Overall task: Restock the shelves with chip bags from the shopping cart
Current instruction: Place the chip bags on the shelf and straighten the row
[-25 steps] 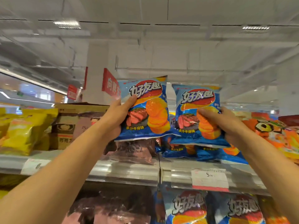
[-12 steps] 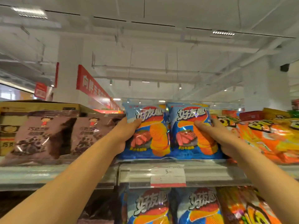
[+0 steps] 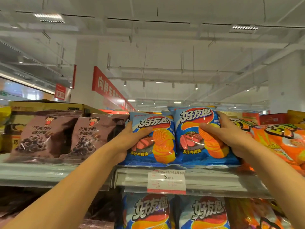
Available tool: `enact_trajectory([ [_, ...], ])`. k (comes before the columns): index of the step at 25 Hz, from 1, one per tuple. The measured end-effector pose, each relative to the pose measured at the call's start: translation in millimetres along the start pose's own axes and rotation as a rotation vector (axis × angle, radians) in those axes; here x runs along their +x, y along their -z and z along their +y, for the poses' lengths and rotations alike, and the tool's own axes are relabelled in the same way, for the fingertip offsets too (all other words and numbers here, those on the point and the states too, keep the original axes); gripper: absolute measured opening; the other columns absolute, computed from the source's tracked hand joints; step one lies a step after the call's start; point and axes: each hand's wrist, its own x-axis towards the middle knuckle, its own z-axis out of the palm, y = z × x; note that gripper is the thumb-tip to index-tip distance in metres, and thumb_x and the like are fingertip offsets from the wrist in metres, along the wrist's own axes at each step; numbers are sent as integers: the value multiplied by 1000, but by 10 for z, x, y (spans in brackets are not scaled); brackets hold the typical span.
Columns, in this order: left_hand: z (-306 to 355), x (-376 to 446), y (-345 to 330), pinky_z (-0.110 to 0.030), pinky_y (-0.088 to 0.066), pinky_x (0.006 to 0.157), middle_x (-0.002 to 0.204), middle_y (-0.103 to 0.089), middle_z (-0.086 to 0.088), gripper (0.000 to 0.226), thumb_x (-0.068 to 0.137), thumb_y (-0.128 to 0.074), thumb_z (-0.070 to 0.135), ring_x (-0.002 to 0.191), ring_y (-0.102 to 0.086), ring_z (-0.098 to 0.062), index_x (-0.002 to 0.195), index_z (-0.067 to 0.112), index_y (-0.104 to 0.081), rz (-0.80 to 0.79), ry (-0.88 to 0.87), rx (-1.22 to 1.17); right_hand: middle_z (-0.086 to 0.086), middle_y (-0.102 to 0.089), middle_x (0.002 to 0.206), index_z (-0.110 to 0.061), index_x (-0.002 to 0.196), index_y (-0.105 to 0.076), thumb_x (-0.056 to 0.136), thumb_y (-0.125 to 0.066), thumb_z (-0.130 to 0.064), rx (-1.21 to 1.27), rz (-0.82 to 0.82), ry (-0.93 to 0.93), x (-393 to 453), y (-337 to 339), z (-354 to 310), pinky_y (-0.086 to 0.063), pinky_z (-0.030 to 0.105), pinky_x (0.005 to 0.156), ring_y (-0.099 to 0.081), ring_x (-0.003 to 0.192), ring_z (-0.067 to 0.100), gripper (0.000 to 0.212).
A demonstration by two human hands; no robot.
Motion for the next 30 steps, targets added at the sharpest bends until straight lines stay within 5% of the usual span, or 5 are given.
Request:
enact_trajectory([
  [7,-39,-91,-135,-5,-50,61,104,-65,16,52,94,-70,31,76,-68,11,131,38,-33,109,-166,200,-1,-68,115,-28,145,-39,84,-77,-37,-52,53,1,-68,35,38,-54,32,69,-69,94,19,72],
  [16,-55,-142,-108,-23,-61,69,118,-70,1,61,95,-70,26,95,-74,-15,145,32,-35,1,-14,-69,-11,-60,101,-27,154,-29,87,-75,-37,-205,149,8,-109,70,4,-43,24,59,-58,79,6,81],
  [20,27,-215,-136,-30,-64,72,122,-71,-8,61,97,-65,16,87,-74,-20,149,26,-34,-48,70,-229,-1,-58,132,-26,154,-32,96,-66,-27,-283,173,90,-120,7,-2,-49,28,75,-58,100,18,67],
  [27,-77,-741,-384,-50,-11,126,166,-15,3,70,97,-39,60,154,-4,-20,160,35,-20,123,-742,994,16,-41,154,-23,154,-34,92,-64,-46,-748,250,285,-221,46,-223,-37,51,111,-41,139,35,73],
  [30,-179,-817,-639,-52,13,124,169,13,9,80,92,-6,72,152,28,-15,161,33,-2,-40,-702,1293,5,-30,162,-34,154,-36,93,-40,-69,-955,123,534,-259,-147,-376,-25,54,120,-24,150,31,71],
])
